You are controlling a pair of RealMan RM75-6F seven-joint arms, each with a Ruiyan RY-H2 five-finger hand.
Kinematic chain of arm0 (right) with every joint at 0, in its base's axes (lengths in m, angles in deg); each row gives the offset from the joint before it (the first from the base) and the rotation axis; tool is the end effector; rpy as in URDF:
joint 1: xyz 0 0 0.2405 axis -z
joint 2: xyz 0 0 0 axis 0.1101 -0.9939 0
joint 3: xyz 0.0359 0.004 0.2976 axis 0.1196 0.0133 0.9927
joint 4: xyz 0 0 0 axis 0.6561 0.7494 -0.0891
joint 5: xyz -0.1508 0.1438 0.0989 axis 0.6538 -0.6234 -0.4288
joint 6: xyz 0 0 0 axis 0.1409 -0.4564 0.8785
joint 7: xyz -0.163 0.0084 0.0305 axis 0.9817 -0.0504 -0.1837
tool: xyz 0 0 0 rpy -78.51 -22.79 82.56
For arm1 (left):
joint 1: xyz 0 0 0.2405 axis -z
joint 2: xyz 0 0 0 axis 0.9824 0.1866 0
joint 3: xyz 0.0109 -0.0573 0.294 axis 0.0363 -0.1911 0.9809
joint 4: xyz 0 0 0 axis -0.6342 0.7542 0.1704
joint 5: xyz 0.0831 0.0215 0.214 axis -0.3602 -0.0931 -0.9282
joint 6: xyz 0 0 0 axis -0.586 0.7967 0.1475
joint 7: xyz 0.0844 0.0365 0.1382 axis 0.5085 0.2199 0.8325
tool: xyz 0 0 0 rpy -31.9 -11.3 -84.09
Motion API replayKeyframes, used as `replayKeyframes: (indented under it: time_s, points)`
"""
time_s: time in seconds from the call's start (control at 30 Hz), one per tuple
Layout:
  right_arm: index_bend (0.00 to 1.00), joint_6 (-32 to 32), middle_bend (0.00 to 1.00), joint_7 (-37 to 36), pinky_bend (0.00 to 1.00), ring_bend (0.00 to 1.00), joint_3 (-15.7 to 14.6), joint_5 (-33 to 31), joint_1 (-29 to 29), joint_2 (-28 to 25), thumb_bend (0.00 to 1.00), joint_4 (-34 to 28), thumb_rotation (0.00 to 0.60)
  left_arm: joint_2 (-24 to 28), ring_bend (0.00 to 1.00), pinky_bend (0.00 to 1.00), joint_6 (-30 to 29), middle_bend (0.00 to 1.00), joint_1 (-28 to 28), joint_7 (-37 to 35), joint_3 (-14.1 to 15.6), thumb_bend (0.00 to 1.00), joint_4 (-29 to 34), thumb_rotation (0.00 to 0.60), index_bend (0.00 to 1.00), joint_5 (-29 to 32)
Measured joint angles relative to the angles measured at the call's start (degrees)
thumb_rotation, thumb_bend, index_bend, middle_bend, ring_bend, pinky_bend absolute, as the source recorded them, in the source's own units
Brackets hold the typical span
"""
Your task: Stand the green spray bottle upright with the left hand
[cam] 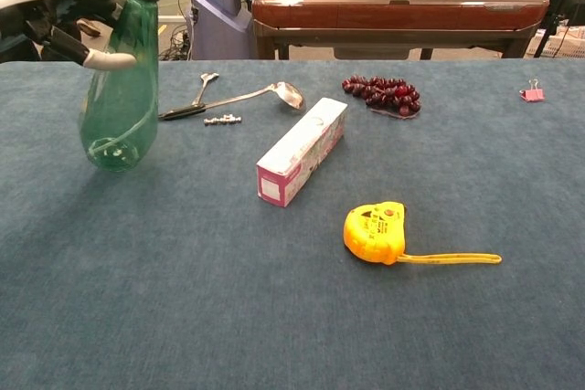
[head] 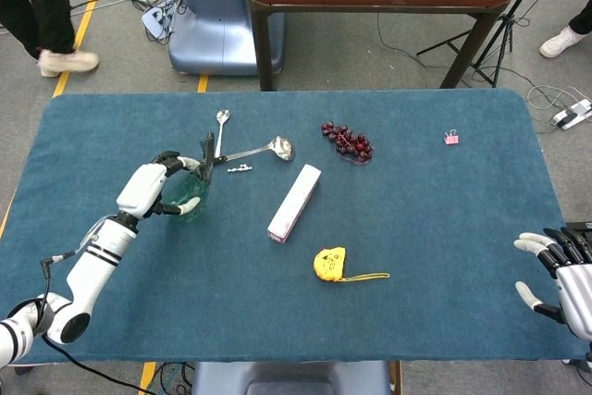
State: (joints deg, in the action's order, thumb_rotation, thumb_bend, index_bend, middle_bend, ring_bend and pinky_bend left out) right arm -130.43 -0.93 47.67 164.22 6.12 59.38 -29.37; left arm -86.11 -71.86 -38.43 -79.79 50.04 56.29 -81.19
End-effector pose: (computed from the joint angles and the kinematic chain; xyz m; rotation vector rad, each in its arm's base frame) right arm -0.3417 -0.1667 0.2146 1.4445 -0.8798 0.9086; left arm -0.2022 0.4336 0.0744 -1.6318 -1.2337 -1.3780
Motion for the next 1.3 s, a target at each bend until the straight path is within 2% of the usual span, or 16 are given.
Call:
replayKeyframes:
  time_s: [0.27, 0.57, 0.77, 0.9, 1.07, 1.17, 1.3]
  points:
    - [0.31, -0.3, 0.28, 0.4, 0.12, 0.14, 0.0, -0.1, 0.2, -0.3, 0.26, -0.5, 0.6, -2.1, 0.3, 0.12, -0.9, 0.58, -2.0, -15.4, -1.9, 0.33, -0.9, 0.6, 0.55, 0.1]
    - [0.31, -0.4, 0.28, 1.0, 0.12, 0.14, 0.0, -0.1, 0.3, -0.4, 0.26, -0.9, 0.6, -7.9, 0.3, 0.12, -4.0, 0.57, -3.1, -20.3, -1.5, 0.33, -7.7, 0.6, 0.53, -2.5]
    - [0.31, -0.4, 0.28, 1.2, 0.12, 0.14, 0.0, -0.2, 0.4, -0.4, 0.25, -1.1, 0.6, -10.8, 0.3, 0.12, -6.5, 0.56, -3.7, -22.7, 0.0, 0.33, -13.0, 0.6, 0.53, -5.4]
    - [0.31, -0.4, 0.28, 1.1, 0.12, 0.14, 0.0, -0.3, 0.5, -0.4, 0.26, -1.1, 0.6, -11.4, 0.24, 0.12, -7.0, 0.47, -4.1, -24.4, 1.5, 0.33, -15.2, 0.6, 0.49, -7.2]
    - [0.31, -0.5, 0.28, 1.1, 0.12, 0.14, 0.0, -0.2, 0.5, -0.3, 0.26, -1.0, 0.6, -10.4, 0.15, 0.1, -7.1, 0.31, -4.3, -25.4, 2.6, 0.33, -15.3, 0.6, 0.4, -8.3]
    - [0.31, -0.5, 0.28, 1.0, 0.12, 0.14, 0.0, -0.2, 0.6, -0.2, 0.26, -0.9, 0.6, -9.0, 0.1, 0.08, -6.7, 0.24, -4.4, -25.5, 3.4, 0.33, -14.7, 0.6, 0.33, -9.0]
    - [0.31, -0.5, 0.28, 0.9, 0.12, 0.14, 0.0, -0.1, 0.6, -0.1, 0.26, -0.8, 0.6, -7.2, 0.04, 0.06, -6.3, 0.13, -4.5, -25.5, 4.2, 0.33, -13.5, 0.6, 0.17, -9.7]
